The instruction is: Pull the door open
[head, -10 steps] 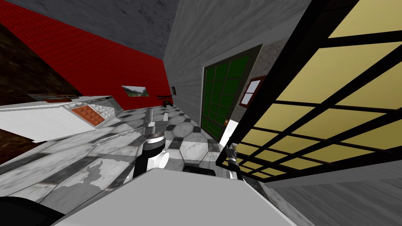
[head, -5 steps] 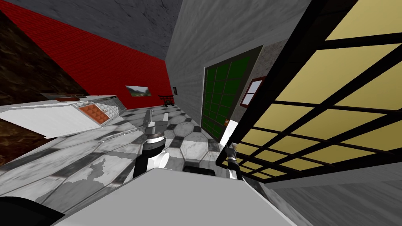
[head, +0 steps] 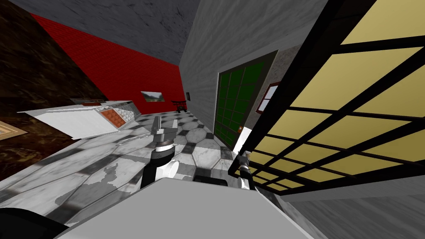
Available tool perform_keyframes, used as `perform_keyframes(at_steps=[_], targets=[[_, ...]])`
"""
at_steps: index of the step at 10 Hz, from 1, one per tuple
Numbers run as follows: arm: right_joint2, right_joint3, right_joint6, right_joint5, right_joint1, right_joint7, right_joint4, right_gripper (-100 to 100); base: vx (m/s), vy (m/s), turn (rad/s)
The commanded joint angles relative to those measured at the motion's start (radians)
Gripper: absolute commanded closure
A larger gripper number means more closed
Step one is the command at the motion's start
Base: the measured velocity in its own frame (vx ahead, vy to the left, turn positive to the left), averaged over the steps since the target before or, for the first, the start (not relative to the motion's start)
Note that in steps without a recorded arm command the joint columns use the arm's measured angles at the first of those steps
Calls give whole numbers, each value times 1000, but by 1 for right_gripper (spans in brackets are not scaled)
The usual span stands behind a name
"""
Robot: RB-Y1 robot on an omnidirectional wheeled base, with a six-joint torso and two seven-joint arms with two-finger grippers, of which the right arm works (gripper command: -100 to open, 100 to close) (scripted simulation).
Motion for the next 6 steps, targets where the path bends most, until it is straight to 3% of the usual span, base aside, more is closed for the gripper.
perform_keyframes(at_steps=[1,6], targets=[[-14,-8,6,-24,13,-40,-10,-100,-64,-19,51],[-10,10,10,-71,8,-145,-24,-100,-77,-21,68]])
